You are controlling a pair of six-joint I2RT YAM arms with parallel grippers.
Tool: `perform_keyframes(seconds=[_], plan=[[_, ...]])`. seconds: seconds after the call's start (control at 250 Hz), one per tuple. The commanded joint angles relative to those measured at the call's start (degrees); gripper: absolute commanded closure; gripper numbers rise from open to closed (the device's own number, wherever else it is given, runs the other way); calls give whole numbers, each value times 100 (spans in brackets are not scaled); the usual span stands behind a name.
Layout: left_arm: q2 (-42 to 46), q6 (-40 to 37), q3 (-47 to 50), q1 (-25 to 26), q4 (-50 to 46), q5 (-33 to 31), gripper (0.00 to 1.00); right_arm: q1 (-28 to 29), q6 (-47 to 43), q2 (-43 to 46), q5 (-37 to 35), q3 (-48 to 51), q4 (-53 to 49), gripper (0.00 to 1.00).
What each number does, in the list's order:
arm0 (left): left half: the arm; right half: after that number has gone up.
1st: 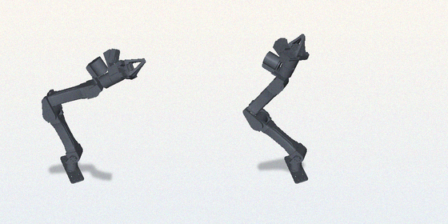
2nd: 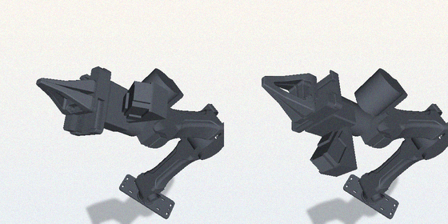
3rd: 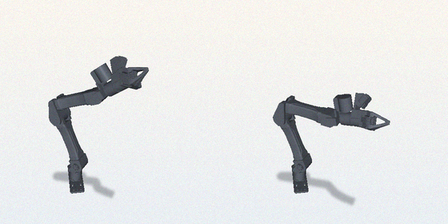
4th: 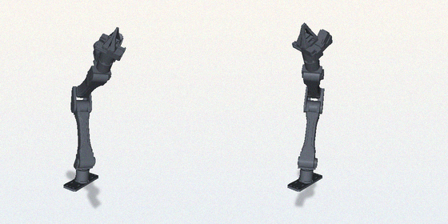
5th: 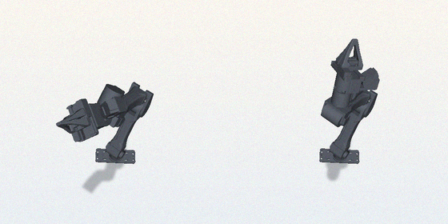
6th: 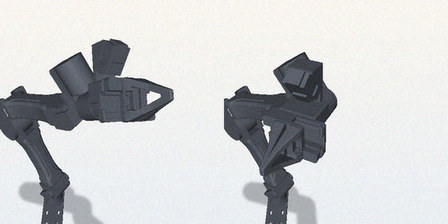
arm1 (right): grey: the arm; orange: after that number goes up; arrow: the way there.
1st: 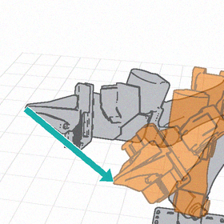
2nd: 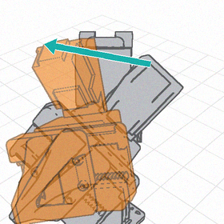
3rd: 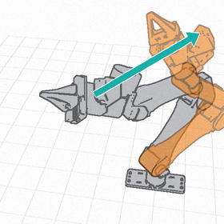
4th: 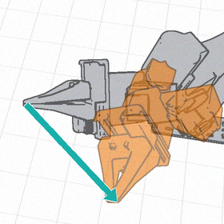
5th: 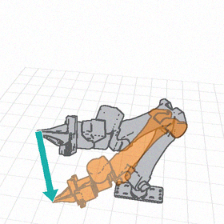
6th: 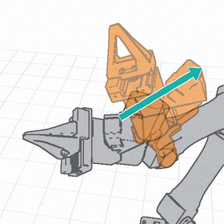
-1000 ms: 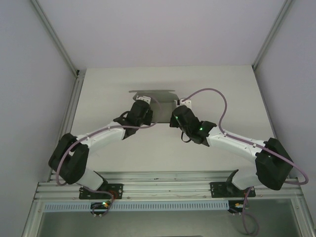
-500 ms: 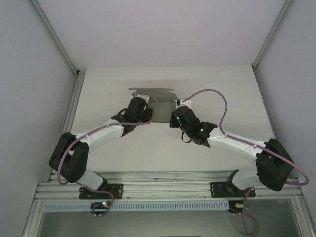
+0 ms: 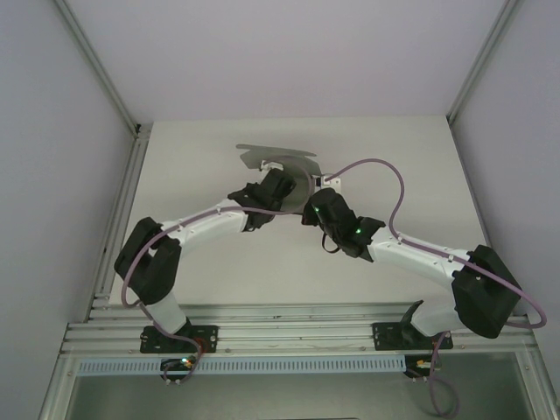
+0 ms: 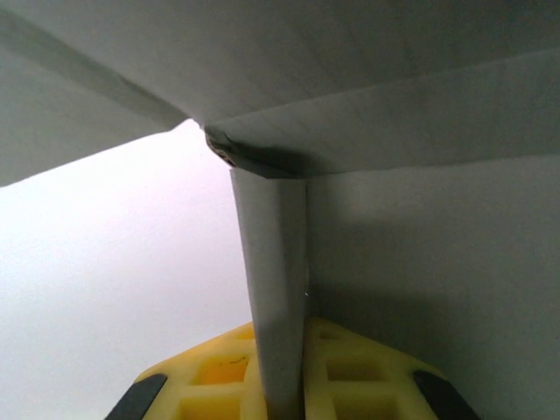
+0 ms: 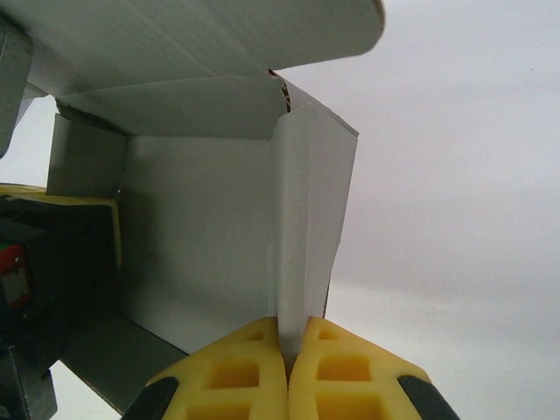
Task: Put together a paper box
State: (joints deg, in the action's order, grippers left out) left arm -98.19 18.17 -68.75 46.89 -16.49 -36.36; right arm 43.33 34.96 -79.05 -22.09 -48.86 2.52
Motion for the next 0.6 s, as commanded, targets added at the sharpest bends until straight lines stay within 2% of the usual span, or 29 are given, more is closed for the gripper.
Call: perform_keyframes(seconds=[0.0, 0.028, 0.064, 0.108, 0.132, 0.208, 0.268, 0.304, 0.363, 0.451, 0.595], plan=[[-383, 53, -71, -335, -1506, -1857, 89, 123, -99, 276, -97, -158, 175, 100], [-373, 48, -86, -332, -1536, -1822, 85, 121, -89, 254, -111, -167, 160, 100], [-323, 8, -81, -330, -1535, -1671, 74, 121, -83, 222, -141, -178, 141, 100], [-171, -102, 15, -326, -1360, -1312, 69, 114, -67, 186, -164, -177, 134, 100], [-39, -220, 115, -314, -1163, -1033, 64, 114, -57, 174, -176, -181, 119, 100], [538, -447, 502, -302, -523, 135, 39, 105, -24, 118, -237, -203, 20, 100], [1085, -541, 842, -317, -49, 1151, 16, 87, 27, 98, -294, -237, -97, 100], [1430, -470, 1019, -320, 177, 1528, 1, 71, 49, 95, -322, -221, -148, 100], [1959, -493, 1278, -343, 503, 2260, 0, 17, 81, 114, -258, -184, -162, 100], [2636, -504, 1638, -373, 900, 2984, 0, -93, 114, 145, -54, -65, -38, 100], [3405, -181, 2135, -751, 1106, 3491, 0, -454, -3, 143, 1076, 312, 696, 100]])
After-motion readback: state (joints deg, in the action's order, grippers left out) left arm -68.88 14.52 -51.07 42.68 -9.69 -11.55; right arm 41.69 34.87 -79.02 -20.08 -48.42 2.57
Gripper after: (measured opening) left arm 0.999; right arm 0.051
